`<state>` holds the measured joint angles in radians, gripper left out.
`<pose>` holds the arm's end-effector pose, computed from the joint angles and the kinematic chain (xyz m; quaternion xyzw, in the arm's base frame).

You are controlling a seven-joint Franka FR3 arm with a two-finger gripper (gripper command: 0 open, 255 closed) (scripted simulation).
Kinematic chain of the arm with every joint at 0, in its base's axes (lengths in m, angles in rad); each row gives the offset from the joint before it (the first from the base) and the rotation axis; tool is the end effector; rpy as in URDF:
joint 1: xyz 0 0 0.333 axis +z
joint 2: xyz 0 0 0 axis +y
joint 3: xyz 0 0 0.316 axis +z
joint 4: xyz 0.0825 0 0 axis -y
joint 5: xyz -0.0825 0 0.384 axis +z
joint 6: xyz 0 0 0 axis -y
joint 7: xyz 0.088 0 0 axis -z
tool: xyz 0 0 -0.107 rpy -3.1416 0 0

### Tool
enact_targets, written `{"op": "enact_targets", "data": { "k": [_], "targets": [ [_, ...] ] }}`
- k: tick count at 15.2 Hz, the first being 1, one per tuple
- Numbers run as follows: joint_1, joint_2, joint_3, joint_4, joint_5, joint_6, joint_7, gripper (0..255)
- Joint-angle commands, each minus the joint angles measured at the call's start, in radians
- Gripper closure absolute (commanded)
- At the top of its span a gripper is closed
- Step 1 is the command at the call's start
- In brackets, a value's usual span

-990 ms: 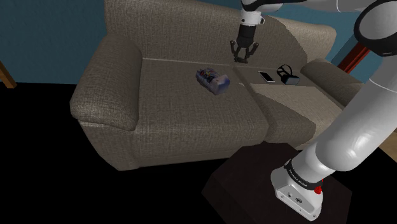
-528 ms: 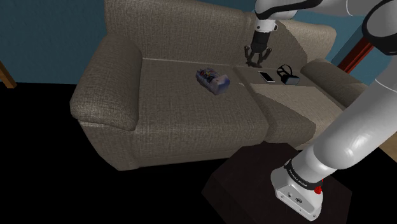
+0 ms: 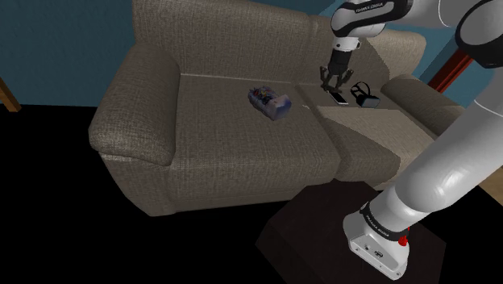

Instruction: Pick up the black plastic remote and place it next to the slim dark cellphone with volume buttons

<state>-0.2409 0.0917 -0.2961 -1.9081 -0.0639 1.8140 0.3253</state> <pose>0.4811 -0.2886 0.4365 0.9079 -0.4068 -0.0949 0.0337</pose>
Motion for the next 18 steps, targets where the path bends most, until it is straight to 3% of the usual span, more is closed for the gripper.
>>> {"op": "enact_targets", "data": {
  "k": [1, 18],
  "targets": [
    [-0.003, 0.006, -0.002, -0.022, 0.001, 0.029, -0.004, 255],
    [-0.01, 0.094, 0.0, -0.133, 0.023, 0.225, -0.008, 255]
  ]
}}
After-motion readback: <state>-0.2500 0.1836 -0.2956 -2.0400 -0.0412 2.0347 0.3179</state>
